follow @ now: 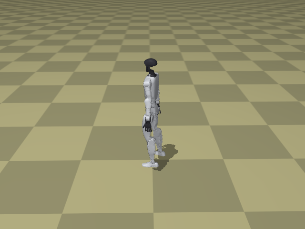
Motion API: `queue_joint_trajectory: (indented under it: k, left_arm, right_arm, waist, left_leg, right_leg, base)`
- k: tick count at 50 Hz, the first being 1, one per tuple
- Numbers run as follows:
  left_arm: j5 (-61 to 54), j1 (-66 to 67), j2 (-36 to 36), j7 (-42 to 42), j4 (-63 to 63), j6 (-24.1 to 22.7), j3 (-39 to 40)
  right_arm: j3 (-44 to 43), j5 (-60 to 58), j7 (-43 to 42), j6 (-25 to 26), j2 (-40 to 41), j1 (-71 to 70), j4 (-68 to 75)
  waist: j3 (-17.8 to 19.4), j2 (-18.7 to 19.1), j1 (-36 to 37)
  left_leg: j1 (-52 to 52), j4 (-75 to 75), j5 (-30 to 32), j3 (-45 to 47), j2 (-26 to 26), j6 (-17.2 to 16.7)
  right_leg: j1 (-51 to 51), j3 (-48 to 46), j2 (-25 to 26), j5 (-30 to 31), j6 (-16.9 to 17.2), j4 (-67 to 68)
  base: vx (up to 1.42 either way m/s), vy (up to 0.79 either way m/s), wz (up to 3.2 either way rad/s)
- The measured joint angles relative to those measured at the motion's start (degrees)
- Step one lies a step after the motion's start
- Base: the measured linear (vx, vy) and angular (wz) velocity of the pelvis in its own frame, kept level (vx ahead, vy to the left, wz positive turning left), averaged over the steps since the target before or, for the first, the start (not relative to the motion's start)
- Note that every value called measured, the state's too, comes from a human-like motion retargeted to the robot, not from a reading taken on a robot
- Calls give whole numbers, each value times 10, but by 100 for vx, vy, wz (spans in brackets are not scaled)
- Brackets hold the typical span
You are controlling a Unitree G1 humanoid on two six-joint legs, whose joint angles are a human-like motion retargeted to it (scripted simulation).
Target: Upper body actions
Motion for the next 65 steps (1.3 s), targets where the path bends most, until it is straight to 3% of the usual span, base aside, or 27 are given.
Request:
queue_joint_trajectory:
  k: [11,15,20,27,37,58,65]
  left_arm:
    - [-16,-28,-79,54,60,5,-27]
    - [-21,-46,-118,75,79,13,-32]
    - [19,-48,-97,97,55,21,-64]
    - [30,-48,-74,63,47,15,-78]
    - [52,-43,-92,95,52,16,-85]
    - [90,-56,-76,67,51,22,-99]
    - [56,-60,-86,58,58,27,-78]
  right_arm:
    - [36,-20,3,9,40,13,35]
    - [74,-75,8,24,54,17,32]
    - [92,-102,-41,29,53,18,12]
    - [92,-80,11,13,40,7,16]
    - [120,-129,-38,27,47,13,10]
    - [116,-115,-18,34,47,5,16]
    - [113,-109,-14,34,47,4,19]
  waist:
    - [0,-4,11]
    - [1,-25,7]
    - [11,-13,24]
    - [9,-8,10]
    - [8,-12,5]
    - [7,-11,13]
    - [6,-12,11]
  left_leg:
    - [3,1,0,-1,-4,1]
    - [7,6,-7,-10,-3,-23]
    - [-2,10,5,7,0,-7]
    - [2,5,2,-9,-4,-3]
    - [2,8,1,-14,-1,-10]
    - [4,5,3,-5,-5,-3]
    - [4,3,2,-6,-7,-1]
  right_leg:
    - [6,-1,0,-1,-3,-2]
    - [9,-9,-16,-3,-8,-5]
    - [9,7,0,5,-11,-6]
    - [9,-9,0,3,-8,-4]
    - [12,-13,-6,2,-7,-5]
    - [11,-7,2,3,-12,-7]
    - [10,-8,2,3,-12,-6]
  base:
    - [0,0,0]
    - [-1,0,16]
    - [-1,0,-16]
    - [0,0,17]
    - [0,0,4]
    - [0,0,1]
    - [0,0,0]
